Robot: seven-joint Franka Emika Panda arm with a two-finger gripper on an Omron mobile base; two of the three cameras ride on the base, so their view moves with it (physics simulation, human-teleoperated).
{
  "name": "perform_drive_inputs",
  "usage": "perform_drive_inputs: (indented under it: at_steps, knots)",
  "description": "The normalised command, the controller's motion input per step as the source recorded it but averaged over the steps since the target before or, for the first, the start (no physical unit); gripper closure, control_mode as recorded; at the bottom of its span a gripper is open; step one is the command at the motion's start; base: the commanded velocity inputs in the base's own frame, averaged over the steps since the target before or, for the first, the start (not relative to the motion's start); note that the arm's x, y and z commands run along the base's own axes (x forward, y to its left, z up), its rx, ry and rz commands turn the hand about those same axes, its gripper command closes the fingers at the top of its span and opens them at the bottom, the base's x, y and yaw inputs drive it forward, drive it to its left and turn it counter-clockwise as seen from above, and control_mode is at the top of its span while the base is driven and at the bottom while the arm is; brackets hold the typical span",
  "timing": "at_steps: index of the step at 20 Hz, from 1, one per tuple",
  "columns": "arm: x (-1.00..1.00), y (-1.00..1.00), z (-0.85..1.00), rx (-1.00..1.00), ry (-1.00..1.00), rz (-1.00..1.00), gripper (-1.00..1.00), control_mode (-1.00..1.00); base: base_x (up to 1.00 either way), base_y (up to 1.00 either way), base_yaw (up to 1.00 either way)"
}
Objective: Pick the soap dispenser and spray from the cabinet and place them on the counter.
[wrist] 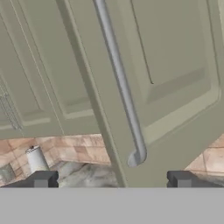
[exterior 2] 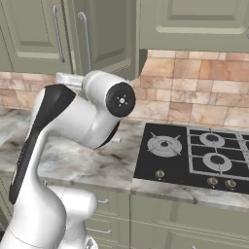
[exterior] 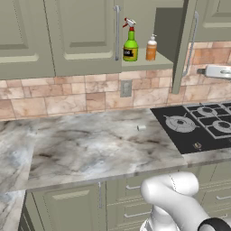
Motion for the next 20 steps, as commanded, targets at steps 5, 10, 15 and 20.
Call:
perform_drive_inputs:
  at_steps: [5,10,15,20]
  knots:
    - [-0.48,0.60,-0.13,-0.38,0.00,0.02,-1.00,-1.00,0.00,0.00,0.00]
    - [-0.18,0.66,-0.41,-0.48,0.02,0.05,-1.00,-1.00,0.00,0.00,0.00]
    - [-0.22,0.54,-0.30,-0.42,-0.09,-0.02,-1.00,-1.00,0.00,0.00,0.00]
    - [-0.07,0.49,-0.18,-0.44,-0.26,-0.13,-1.00,-1.00,0.00,0.00,0.00]
